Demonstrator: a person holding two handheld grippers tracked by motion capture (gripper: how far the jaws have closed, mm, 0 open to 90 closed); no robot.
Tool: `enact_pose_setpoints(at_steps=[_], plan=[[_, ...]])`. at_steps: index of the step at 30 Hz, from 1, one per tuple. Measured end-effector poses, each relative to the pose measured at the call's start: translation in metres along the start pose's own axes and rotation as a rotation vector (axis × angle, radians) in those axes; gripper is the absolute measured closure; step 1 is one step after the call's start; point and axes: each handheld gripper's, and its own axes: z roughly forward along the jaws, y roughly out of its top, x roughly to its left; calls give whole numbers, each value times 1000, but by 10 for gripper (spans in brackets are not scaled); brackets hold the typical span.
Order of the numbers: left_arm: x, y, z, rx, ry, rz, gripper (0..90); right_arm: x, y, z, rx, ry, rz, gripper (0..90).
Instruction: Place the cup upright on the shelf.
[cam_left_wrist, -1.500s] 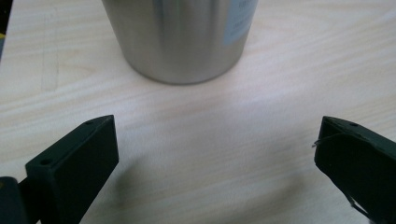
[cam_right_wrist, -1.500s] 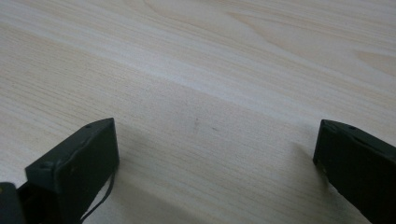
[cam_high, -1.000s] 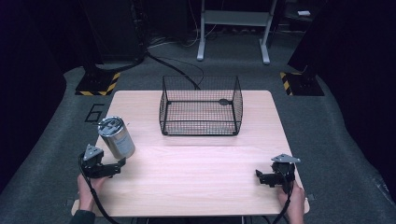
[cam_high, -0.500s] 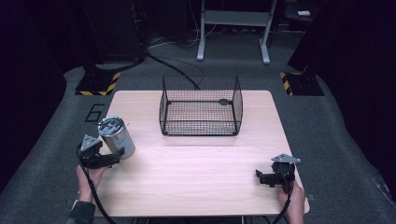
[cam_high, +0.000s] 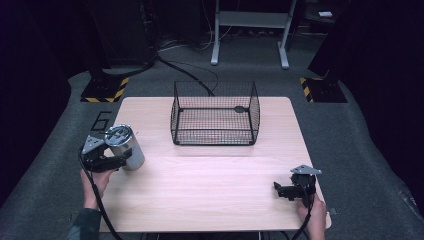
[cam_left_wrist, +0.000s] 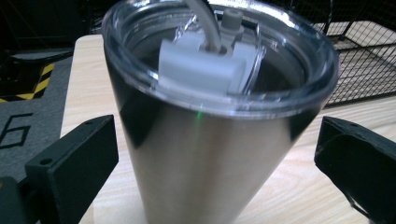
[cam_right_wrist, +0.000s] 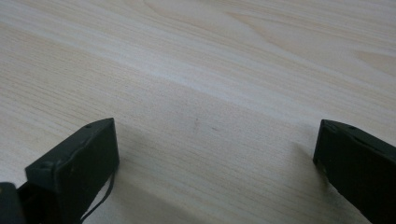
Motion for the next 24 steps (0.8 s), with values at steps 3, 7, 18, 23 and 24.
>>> enact_pose_setpoints(at_steps=[3, 7, 18, 23, 24], plan=[[0, 2, 1, -5, -5, 1, 0, 0, 0, 0, 0, 0, 0, 0], [0, 5, 4, -21, 1, 7, 0, 0, 0, 0, 1, 0, 0, 0], [0, 15, 16, -56, 21, 14, 0, 0, 0, 0, 0, 0, 0, 0], [0, 14, 21, -56, 17, 16, 0, 0, 0, 0, 0, 0, 0, 0], [0, 14, 21, -56, 17, 16, 0, 0, 0, 0, 0, 0, 0, 0]])
